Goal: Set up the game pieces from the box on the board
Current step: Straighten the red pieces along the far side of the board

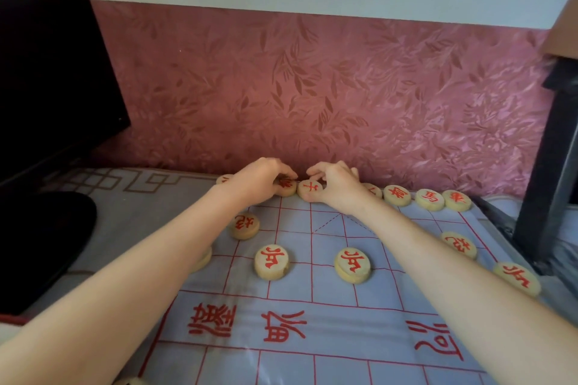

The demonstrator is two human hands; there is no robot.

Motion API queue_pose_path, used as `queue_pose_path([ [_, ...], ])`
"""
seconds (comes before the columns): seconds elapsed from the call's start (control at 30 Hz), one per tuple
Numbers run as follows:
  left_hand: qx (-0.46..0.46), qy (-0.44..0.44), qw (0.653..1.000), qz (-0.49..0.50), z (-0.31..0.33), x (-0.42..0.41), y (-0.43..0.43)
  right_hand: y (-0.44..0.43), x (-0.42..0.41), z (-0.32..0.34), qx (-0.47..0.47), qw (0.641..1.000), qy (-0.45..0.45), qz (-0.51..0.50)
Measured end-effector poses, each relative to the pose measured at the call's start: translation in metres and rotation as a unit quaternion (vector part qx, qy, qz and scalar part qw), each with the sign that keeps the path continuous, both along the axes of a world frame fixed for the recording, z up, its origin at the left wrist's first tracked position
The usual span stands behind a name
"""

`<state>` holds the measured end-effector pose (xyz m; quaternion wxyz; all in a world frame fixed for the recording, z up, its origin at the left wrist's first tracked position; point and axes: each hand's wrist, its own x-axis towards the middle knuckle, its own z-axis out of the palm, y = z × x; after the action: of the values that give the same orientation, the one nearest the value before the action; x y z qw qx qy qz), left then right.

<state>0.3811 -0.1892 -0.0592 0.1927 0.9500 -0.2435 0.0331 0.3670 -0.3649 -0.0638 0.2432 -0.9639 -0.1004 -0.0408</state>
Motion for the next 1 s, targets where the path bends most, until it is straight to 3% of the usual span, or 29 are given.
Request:
queue_pose_path([
  [0.2, 0.02, -0.076, 0.995, 0.066, -0.009, 0.002, -0.004, -0.003, -0.003, 0.002, -0.004, 0.997, 0.054, 0.059],
  [0.3, 0.016, -0.093, 0.992, 0.082, -0.009, 0.004, -0.006, -0.005, -0.007, 0.004, 0.016, 0.998, 0.056, 0.027],
  [0.43, 0.004, -0.041, 0.998, 0.052, -0.004, 0.005, -0.003, -0.006, -0.008, 0.006, -0.049, 0.999, -0.022, 0.001],
  [0.67, 0.054, -0.018, 0.998, 0.035, 0.001, 0.005, -0.003, 0.001, -0.006, 0.004, -0.095, 0.994, -0.045, -0.01],
  [1.0, 0.051, -0.044, 0.997, 0.039, 0.001, -0.004, -0.003, -0.004, -0.015, 0.013, -0.034, 0.995, 0.094, 0.001],
])
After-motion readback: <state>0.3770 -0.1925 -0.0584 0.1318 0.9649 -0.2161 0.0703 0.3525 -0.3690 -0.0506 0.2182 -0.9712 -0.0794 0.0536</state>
